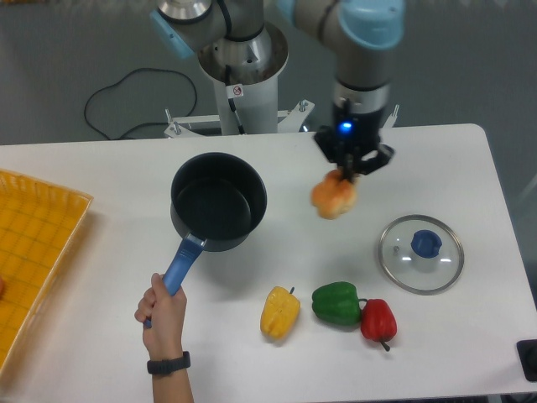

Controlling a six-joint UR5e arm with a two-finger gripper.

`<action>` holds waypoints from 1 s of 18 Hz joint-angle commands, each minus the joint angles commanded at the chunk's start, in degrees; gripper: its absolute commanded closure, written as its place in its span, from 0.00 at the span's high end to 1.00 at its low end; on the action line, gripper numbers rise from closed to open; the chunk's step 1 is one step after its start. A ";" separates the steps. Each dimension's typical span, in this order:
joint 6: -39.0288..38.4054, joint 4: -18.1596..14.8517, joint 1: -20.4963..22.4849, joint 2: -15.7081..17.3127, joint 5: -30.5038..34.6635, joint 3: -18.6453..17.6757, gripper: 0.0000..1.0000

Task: Place the round bread in the pot
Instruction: 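Carry the held round bread roll up and over the dark saucepan, then lower the bread into the saucepan and open the gripper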

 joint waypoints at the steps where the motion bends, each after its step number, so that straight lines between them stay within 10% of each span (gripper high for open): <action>1: -1.32 0.00 -1.32 0.09 0.09 0.00 0.00; 10: -4.85 0.35 -8.89 2.81 1.93 -4.56 0.07; 18: -4.85 0.44 -9.24 2.29 4.04 -5.10 0.99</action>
